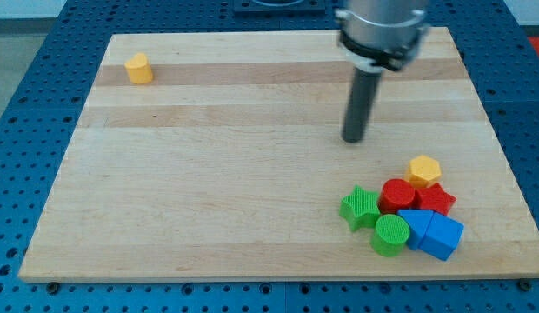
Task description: Move the heart into the green star
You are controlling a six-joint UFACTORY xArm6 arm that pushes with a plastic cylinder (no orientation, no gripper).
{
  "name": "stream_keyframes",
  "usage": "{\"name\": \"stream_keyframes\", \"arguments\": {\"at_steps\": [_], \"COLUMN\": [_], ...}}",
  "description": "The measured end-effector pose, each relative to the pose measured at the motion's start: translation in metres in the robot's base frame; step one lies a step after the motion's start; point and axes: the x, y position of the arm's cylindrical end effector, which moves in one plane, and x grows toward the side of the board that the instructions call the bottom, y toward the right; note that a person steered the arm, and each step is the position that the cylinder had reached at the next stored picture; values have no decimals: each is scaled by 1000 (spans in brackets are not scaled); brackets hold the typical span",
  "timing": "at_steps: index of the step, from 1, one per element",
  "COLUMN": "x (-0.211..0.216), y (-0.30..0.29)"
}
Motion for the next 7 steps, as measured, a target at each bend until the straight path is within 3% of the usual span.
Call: {"name": "stream_keyframes", "arguments": {"at_steps": [2, 3, 4, 5, 6, 7], "x": [-132, -178, -184, -160, -126, -74], "y": [-121, -209, -301, -346, -302, -219]}}
